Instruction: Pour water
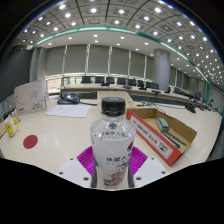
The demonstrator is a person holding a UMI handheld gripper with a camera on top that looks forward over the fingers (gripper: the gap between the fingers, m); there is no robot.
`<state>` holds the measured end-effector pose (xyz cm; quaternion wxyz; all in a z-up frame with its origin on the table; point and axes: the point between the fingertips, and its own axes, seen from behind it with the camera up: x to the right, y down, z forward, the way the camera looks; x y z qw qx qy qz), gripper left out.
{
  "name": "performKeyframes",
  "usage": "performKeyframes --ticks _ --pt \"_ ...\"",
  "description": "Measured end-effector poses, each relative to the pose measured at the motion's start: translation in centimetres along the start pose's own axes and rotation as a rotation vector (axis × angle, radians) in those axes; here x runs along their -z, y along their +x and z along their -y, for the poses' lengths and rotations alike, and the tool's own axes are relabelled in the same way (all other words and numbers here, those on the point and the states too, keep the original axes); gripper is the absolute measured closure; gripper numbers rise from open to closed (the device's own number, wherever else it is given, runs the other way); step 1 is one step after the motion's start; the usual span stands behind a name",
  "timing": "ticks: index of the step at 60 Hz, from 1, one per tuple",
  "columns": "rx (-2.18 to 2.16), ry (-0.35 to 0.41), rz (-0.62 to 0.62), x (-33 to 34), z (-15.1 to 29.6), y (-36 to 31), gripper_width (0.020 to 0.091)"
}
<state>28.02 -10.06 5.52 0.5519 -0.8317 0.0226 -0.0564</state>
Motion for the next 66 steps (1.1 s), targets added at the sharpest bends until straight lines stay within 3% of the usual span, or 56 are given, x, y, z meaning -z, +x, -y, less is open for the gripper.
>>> performKeyframes --ticks 7,19,29,39,56,66 --pt "0.063 0.006 -0.041 0.0 1.7 -0.2 0.0689" --pt "0.213 0.058 -0.113 1.5 8.6 -4.5 0.0689" --pt "0.452 0.137 -0.179 3.7 16.2 -11.5 0.069" --pt "0.807 0.208 -0.209 4.2 21.3 -23.4 0.0693" --pt "1.499 0.355 -0.183 2.9 20.0 -42.1 0.0693" --pt "1.861 0.385 -0.221 1.1 17.2 -46.1 0.069"
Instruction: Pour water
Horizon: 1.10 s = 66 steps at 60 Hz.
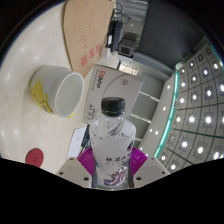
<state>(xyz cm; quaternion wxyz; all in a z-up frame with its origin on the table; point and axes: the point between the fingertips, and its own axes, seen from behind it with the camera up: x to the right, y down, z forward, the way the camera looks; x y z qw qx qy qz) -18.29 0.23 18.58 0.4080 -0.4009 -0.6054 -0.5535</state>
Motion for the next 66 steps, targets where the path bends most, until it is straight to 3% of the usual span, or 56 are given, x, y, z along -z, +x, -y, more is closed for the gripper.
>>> performKeyframes --ticks 12,24,46,66 --pt "0.221 0.018 0.011 -0.9 1.3 -2.1 0.0689" --pt "0.124 0.006 0.046 -1.0 0.9 -1.9 0.0689" --pt "-0.955 -0.036 0.219 1.1 -3.0 0.9 0.0682" --pt "-1.63 -0.059 0.361 0.9 -7.2 -6.6 0.0681"
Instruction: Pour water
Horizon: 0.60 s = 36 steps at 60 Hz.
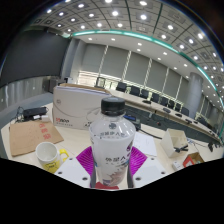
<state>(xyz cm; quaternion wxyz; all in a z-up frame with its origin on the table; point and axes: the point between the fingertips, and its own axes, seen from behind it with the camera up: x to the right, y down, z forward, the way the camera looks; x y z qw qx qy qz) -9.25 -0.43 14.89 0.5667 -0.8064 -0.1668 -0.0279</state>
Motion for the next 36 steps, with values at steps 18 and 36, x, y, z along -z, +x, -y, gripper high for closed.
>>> performKeyframes --ticks 18,36 --pt "-0.149 -0.047 0.076 -2.2 -7.7 -0.5 0.0681" --pt "-0.231 -0.027 0.069 -1.7 -9.6 -0.2 0.0572"
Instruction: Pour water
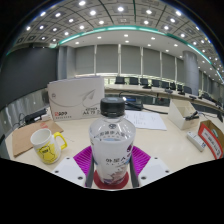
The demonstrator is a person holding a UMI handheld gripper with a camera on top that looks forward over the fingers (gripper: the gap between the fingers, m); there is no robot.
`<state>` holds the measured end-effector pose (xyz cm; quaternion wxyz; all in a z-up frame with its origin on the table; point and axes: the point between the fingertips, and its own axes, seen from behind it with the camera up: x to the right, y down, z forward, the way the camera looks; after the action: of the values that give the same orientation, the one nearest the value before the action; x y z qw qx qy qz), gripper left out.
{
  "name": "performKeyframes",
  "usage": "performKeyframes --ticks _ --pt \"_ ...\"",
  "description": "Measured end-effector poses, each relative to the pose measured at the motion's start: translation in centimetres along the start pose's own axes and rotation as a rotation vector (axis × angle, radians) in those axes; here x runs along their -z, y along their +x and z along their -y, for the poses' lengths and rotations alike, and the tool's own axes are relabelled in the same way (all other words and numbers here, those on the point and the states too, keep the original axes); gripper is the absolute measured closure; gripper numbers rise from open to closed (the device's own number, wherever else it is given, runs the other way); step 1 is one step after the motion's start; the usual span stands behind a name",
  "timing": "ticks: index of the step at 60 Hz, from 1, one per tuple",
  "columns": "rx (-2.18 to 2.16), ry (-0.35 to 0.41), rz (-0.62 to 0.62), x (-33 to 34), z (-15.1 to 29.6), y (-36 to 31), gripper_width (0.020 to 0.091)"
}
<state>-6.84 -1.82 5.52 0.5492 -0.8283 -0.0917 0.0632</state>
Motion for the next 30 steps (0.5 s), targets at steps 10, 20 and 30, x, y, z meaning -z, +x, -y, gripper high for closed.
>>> performKeyframes --ticks 10,20,30 --pt "-0.041 -0.133 0.029 0.3 -2.2 -0.8 0.0263" --pt "-0.034 -0.188 -0.067 3.8 -1.0 0.0 0.024" --pt "-0.041 -0.264 -0.151 10.2 1.2 -1.7 0.024"
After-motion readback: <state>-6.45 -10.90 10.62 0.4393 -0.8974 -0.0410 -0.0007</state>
